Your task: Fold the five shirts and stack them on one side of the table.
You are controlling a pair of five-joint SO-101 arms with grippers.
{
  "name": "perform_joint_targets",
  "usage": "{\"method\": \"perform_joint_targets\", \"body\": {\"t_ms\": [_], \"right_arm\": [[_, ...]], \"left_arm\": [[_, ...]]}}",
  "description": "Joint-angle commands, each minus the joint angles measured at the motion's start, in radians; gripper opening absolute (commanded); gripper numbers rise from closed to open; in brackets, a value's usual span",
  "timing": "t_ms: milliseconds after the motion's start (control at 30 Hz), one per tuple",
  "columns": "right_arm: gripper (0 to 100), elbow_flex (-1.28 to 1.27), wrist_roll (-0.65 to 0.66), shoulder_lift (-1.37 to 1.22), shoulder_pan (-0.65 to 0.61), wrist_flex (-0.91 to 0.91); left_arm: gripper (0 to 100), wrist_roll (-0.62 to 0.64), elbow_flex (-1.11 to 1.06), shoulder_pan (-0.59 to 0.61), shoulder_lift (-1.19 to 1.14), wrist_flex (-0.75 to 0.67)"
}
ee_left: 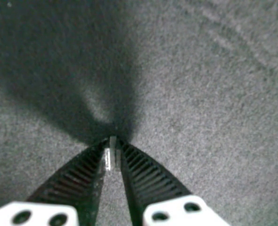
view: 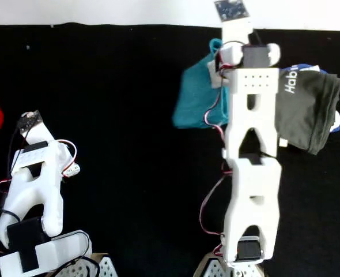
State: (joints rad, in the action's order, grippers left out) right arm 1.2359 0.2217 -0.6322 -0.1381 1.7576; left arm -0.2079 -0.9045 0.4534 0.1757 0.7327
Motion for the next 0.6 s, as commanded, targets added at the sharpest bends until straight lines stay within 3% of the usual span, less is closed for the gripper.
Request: {"method": "perform_joint_targets", "body": {"t_ms": [0,267,567], "right_arm": [[0.5,-0.065,0.041,0.203,0.042,0.002],[0.5,-0.077,0.107,0.249,0.214,-0.001],[0.5,-0.196,0.267,0.137,0.400,-0.183]], "left_arm": [[1,0.006,-0.002,0.008,0.008,-0.020],[1,0.006,-0.002,0.008,0.008,-0.020],[1,0.006,-0.002,0.007,0.008,-0.020]]}}
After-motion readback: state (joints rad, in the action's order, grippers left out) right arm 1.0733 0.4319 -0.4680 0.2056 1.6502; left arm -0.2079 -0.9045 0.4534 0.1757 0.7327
